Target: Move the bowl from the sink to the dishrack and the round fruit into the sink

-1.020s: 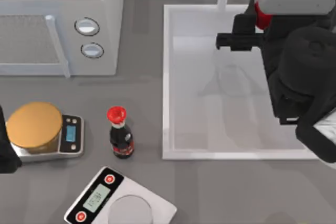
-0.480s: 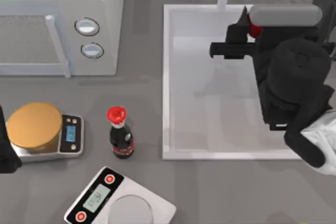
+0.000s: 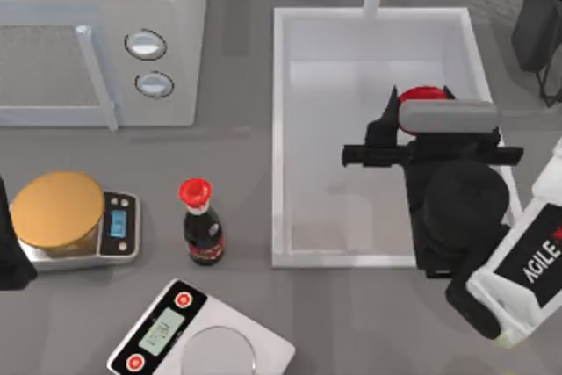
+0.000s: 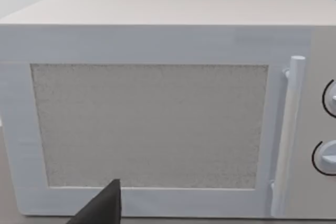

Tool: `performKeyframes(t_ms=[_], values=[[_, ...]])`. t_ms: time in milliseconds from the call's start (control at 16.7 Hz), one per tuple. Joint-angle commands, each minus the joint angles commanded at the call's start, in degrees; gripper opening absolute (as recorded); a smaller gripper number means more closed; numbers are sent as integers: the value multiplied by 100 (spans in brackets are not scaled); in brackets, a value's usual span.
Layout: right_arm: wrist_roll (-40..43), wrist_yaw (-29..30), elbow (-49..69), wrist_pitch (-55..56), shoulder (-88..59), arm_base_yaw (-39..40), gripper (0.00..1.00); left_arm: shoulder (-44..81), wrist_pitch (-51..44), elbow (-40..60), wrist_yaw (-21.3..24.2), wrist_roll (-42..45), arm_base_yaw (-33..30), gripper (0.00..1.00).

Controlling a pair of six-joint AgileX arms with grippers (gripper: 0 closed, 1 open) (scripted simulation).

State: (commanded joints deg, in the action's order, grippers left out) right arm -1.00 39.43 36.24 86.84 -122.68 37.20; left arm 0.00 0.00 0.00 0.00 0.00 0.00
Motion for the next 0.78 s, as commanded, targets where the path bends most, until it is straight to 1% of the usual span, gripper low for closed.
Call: performKeyframes(t_ms=[180,480,780], values=[[7,-17,-119,507,-468,-4,0,0,0,0,0,0,0,100],[8,-19,-136,557,-517,0,0,0,0,0,0,0,0,100],[8,-19,-136,557,-517,0,38,0,0,0,0,0,0,100]])
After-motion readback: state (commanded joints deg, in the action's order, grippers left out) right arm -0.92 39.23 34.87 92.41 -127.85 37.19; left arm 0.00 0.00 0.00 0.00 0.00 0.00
